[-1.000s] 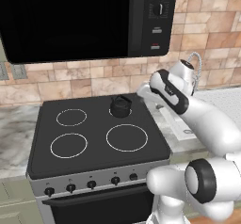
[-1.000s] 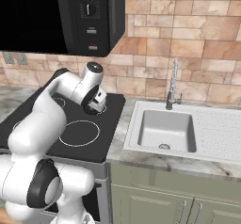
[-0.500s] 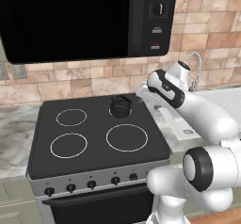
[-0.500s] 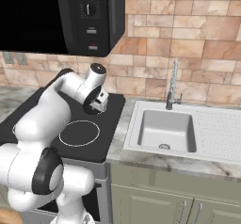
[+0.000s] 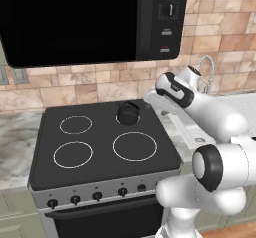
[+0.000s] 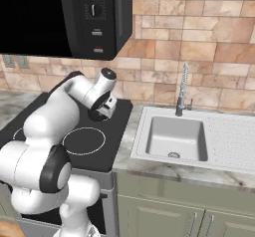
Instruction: The kettle is done boiling. Turn off the stove, then wait for 300 timesteps before moving the kettle to the dining table.
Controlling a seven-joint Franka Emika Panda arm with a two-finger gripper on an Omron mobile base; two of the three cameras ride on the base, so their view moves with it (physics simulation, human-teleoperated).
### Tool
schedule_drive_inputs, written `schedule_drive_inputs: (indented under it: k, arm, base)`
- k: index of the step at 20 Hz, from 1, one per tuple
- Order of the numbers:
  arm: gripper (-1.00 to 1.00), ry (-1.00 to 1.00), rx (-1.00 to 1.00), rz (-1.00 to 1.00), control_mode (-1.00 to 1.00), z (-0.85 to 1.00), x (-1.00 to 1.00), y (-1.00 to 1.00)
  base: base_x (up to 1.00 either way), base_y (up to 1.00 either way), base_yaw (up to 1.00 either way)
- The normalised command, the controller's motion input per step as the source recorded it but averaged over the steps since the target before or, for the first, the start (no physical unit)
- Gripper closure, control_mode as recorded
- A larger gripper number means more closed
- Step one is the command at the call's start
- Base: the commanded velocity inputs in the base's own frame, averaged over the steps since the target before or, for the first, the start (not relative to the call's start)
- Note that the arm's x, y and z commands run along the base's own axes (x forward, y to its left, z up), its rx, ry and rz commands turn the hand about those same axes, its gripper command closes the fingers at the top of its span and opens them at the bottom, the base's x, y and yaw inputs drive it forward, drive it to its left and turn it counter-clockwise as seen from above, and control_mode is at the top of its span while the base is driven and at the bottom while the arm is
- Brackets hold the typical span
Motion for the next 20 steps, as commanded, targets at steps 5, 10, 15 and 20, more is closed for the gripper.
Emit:
schedule_drive_inputs:
  k: [5, 10, 15, 20]
  arm:
    - [-1.00, 0.00, 0.02, 0.07, -1.00, 0.00, 0.28, 0.00]
    - [-1.00, -0.01, 0.02, 0.08, -1.00, -0.06, 0.24, 0.00]
    - [-1.00, -0.02, 0.02, 0.08, -1.00, -0.12, 0.21, 0.00]
    - [-1.00, -0.04, 0.02, 0.07, -1.00, -0.18, 0.13, 0.00]
  base:
    - [0.00, 0.00, 0.00]
    - [0.00, 0.00, 0.00]
    - [0.00, 0.00, 0.00]
    - [0.00, 0.00, 0.00]
